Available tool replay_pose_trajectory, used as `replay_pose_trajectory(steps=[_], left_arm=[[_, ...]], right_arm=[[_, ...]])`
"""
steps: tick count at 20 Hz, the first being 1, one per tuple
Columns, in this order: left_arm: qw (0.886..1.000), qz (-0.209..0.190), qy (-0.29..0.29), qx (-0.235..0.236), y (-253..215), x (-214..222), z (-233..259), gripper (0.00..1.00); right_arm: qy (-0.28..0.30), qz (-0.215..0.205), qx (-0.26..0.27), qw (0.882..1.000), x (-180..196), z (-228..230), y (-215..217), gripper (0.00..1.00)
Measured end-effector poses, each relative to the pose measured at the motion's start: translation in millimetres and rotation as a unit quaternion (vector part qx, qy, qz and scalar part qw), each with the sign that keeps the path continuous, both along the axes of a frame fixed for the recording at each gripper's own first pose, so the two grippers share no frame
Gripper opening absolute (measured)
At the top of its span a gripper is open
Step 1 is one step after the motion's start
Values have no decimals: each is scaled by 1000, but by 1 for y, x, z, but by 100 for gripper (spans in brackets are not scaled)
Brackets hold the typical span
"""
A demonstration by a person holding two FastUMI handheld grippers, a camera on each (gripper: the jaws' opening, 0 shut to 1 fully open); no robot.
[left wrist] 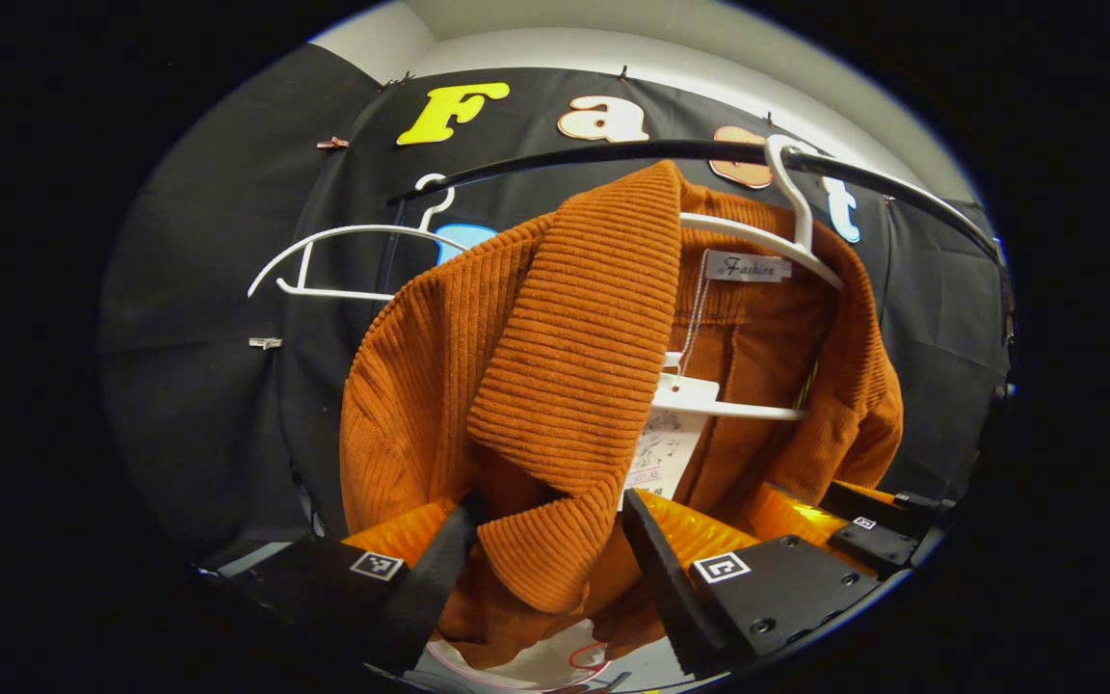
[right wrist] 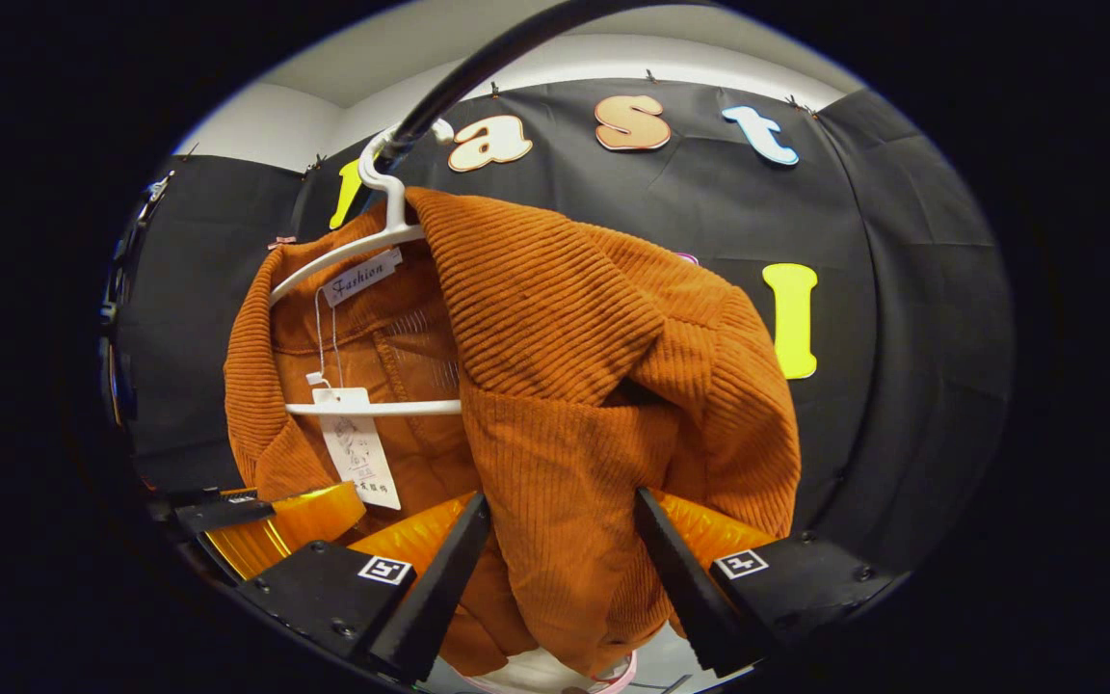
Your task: Grasp the clothes on the hanger with both hands and then place them into the laundry hamper below.
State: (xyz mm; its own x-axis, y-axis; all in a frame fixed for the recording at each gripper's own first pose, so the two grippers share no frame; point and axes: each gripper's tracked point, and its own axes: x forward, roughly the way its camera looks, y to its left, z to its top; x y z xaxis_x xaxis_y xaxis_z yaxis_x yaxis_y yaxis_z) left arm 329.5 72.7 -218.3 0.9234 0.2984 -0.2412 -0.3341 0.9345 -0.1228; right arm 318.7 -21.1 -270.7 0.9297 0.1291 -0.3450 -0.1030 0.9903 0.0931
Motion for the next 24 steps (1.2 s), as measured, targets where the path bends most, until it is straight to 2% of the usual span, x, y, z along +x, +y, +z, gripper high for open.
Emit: replay_pose_trajectory(steps=[4, 5, 6, 7, 9, 10, 11, 15, 19, 24], left_arm=[[1000, 6, -13, 1, 9, 18, 0, 93], [1000, 0, -15, -3, 11, 23, -1, 89], [1000, -5, -14, -8, 13, 28, -3, 86], [1000, 5, -13, -10, 22, 29, -5, 66], [1000, 12, -15, -16, 31, 33, -4, 27], [1000, 10, -14, -19, 33, 37, -4, 20], [1000, 9, -12, -18, 35, 39, -4, 13], [1000, 6, 3, 7, 35, 28, 3, 12], [999, 14, 10, 33, 41, -1, 15, 11], [996, 34, -16, 83, 55, -34, 54, 11]], right_arm=[[-9, -4, 14, 1000, 33, -6, -1, 97], [-13, -9, 15, 1000, 37, -8, -5, 87], [-17, -10, 18, 1000, 42, -8, -10, 84], [-17, -10, 22, 1000, 47, -8, -13, 64], [-23, -16, 34, 999, 60, -8, -22, 32], [-23, -8, 42, 999, 68, -9, -21, 17], [-20, 4, 45, 999, 71, -9, -18, 17], [-27, 22, 26, 999, 62, 1, -31, 17], [-46, -8, 41, 998, 49, 23, -60, 17], [-87, -46, 79, 992, 52, 51, -89, 16]])
